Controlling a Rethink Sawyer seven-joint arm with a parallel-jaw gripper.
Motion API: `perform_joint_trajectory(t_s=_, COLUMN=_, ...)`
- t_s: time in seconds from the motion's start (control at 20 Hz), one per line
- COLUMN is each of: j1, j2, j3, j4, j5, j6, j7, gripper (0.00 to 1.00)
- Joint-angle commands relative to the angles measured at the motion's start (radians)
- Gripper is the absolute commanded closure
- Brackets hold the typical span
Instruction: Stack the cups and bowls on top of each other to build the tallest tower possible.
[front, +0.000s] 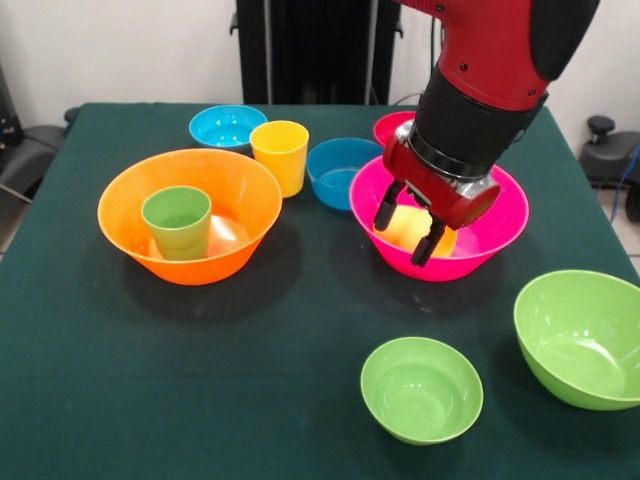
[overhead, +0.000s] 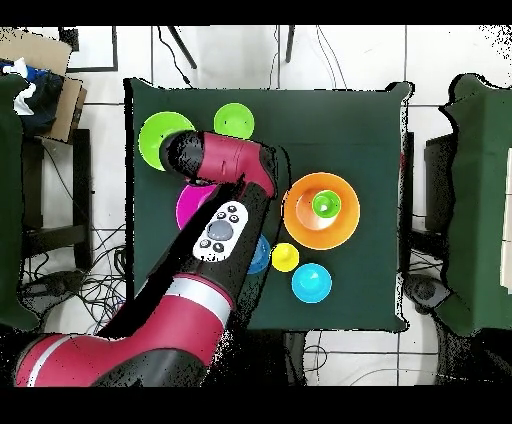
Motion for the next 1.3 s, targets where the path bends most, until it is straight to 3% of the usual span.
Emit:
perform_joint_trajectory(t_s=0.05, j1=0.008, j2=0.066, j3=0.037, j4=-0.109, j5=0.047, j6=0.144, j7=0.283, gripper=0.0)
perform_joint_trajectory(t_s=0.6, j1=0.025, j2=0.151, j3=-0.053, j4=-0.23, j5=0.121, j6=0.254, j7=0.411, gripper=0.0)
perform_joint_trajectory(t_s=1.3, j1=0.019, j2=0.153, j3=-0.05, j4=-0.264, j5=0.144, j6=0.357, j7=0.482, gripper=0.0)
